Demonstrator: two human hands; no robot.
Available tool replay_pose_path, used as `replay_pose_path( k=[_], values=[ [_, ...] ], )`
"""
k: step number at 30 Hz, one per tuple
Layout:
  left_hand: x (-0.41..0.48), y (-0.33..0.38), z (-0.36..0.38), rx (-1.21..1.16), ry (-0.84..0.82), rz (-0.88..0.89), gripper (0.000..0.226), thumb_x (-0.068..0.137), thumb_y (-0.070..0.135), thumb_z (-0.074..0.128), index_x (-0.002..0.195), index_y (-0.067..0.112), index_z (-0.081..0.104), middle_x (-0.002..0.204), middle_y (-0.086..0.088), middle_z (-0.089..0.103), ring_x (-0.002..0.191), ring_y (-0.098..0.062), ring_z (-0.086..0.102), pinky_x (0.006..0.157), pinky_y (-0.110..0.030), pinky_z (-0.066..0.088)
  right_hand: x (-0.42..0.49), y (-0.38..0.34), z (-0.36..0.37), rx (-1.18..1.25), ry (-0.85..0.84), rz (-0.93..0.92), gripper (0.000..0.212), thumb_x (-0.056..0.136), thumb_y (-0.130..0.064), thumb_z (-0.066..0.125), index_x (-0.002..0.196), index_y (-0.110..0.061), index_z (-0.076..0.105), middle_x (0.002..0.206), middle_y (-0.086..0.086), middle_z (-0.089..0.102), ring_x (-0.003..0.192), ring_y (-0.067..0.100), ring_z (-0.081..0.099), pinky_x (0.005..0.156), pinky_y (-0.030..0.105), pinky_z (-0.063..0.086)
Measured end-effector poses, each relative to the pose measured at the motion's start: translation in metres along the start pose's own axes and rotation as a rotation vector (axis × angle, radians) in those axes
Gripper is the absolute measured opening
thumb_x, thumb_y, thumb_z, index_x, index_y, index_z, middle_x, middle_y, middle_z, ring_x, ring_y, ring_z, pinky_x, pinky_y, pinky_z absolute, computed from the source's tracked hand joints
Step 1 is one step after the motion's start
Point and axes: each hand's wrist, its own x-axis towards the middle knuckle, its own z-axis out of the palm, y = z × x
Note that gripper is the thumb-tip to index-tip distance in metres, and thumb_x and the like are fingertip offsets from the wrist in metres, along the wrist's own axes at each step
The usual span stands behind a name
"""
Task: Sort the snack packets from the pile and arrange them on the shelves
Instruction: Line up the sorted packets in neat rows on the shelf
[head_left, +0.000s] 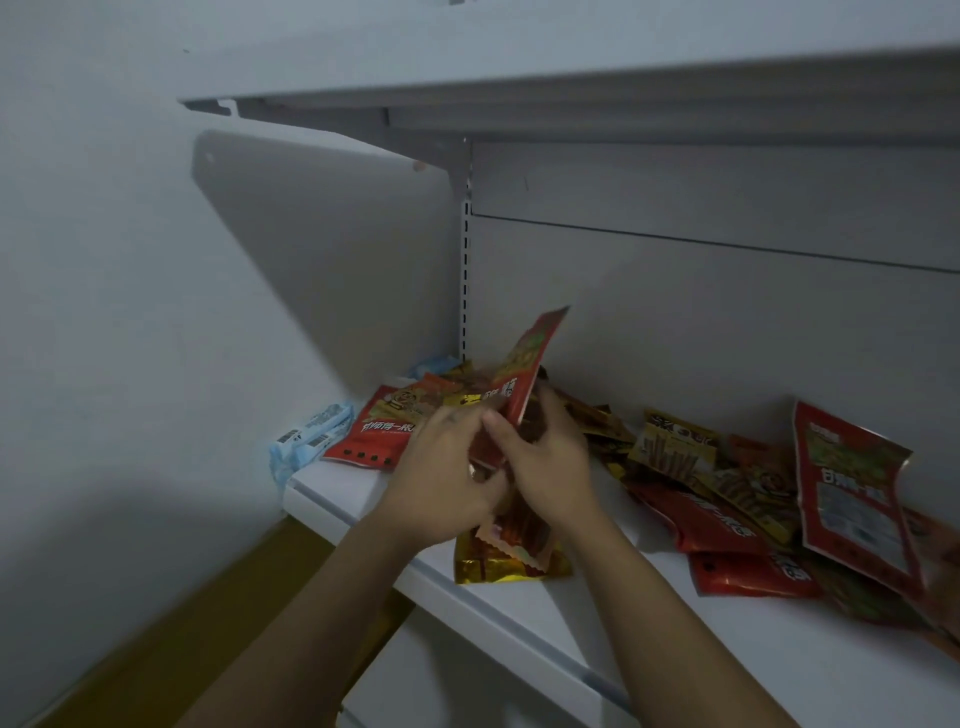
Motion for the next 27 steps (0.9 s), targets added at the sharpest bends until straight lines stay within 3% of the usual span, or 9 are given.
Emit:
replay_pose_path(
  k=[3, 5, 8, 11, 13, 16, 21, 27],
  values=[
    [-0.007, -0.008, -0.011, -0.148, -0.194, -0.044, 0.056, 0.086, 0.047, 0.063, 0.138, 0.035, 0.049, 0.13, 0.014, 0.054, 0.124, -0.003, 0.043, 0.101, -0.023, 0.037, 0.001, 0.005, -0.002, 0.006, 0.047, 0.043, 0.029, 0.093, -0.029, 0.065, 0.12, -0.019, 0.062, 0.1, -0.012, 0.066, 0.093, 0.002, 0.064, 0.069, 0.002, 0.044],
    [-0.006, -0.014, -0.018, -0.171, -0.217, -0.084, 0.051, 0.092, 0.038, 0.064, 0.141, 0.034, 0.048, 0.135, 0.01, 0.053, 0.126, -0.003, 0.044, 0.102, -0.021, 0.036, 0.001, 0.006, -0.002, 0.026, 0.067, 0.072, 0.023, 0.095, -0.025, 0.063, 0.117, -0.02, 0.064, 0.098, -0.013, 0.067, 0.092, 0.002, 0.065, 0.066, 0.003, 0.045],
    [0.0, -0.028, -0.025, 0.013, -0.038, -0.138, 0.036, 0.095, 0.029, 0.06, 0.131, 0.027, 0.059, 0.125, 0.009, 0.06, 0.119, -0.012, 0.053, 0.101, -0.037, 0.046, 0.003, 0.009, -0.002, -0.022, 0.109, 0.117, 0.03, 0.095, -0.02, 0.062, 0.125, -0.022, 0.06, 0.106, -0.007, 0.067, 0.099, 0.012, 0.066, 0.066, 0.007, 0.046],
    [0.003, -0.049, -0.03, 0.305, 0.074, -0.416, 0.038, 0.093, 0.036, 0.059, 0.128, 0.022, 0.058, 0.12, 0.001, 0.062, 0.115, -0.024, 0.055, 0.097, -0.045, 0.047, -0.001, 0.009, -0.003, -0.006, 0.074, 0.127, 0.06, 0.096, -0.02, 0.062, 0.148, -0.035, 0.036, 0.118, -0.01, 0.059, 0.101, 0.01, 0.063, 0.072, 0.017, 0.055],
    [0.004, -0.06, -0.029, 0.501, 0.039, -0.585, 0.048, 0.094, 0.046, 0.053, 0.134, 0.02, 0.052, 0.128, -0.009, 0.059, 0.122, -0.031, 0.05, 0.102, -0.048, 0.042, -0.003, 0.012, -0.003, -0.108, 0.06, 0.073, 0.047, 0.098, -0.02, 0.058, 0.142, -0.032, 0.047, 0.124, -0.006, 0.059, 0.108, 0.013, 0.061, 0.083, 0.027, 0.056],
    [0.008, -0.071, -0.024, 0.596, -0.068, -0.697, 0.062, 0.092, 0.06, 0.047, 0.137, 0.018, 0.043, 0.136, -0.013, 0.054, 0.128, -0.035, 0.046, 0.106, -0.049, 0.033, -0.003, 0.012, 0.0, -0.255, 0.058, 0.06, 0.028, 0.098, -0.023, 0.057, 0.126, -0.022, 0.064, 0.127, 0.002, 0.06, 0.115, 0.018, 0.059, 0.09, 0.03, 0.053],
    [0.015, -0.084, -0.023, 0.58, -0.165, -0.739, 0.082, 0.08, 0.073, 0.057, 0.141, 0.022, 0.037, 0.14, -0.008, 0.053, 0.135, -0.034, 0.042, 0.113, -0.05, 0.023, -0.004, 0.013, 0.005, -0.343, -0.066, 0.118, 0.067, 0.087, -0.033, 0.072, 0.146, -0.02, 0.042, 0.139, 0.001, 0.047, 0.125, 0.019, 0.049, 0.103, 0.039, 0.047],
    [0.029, -0.091, -0.03, 0.523, -0.242, -0.756, 0.1, 0.059, 0.074, 0.075, 0.136, 0.022, 0.04, 0.134, -0.008, 0.056, 0.129, -0.033, 0.046, 0.111, -0.046, 0.029, -0.002, 0.017, 0.005, -0.46, -0.095, 0.111, 0.066, 0.089, -0.029, 0.07, 0.147, -0.025, 0.039, 0.142, 0.001, 0.042, 0.129, 0.02, 0.046, 0.103, 0.036, 0.047]
  ],
)
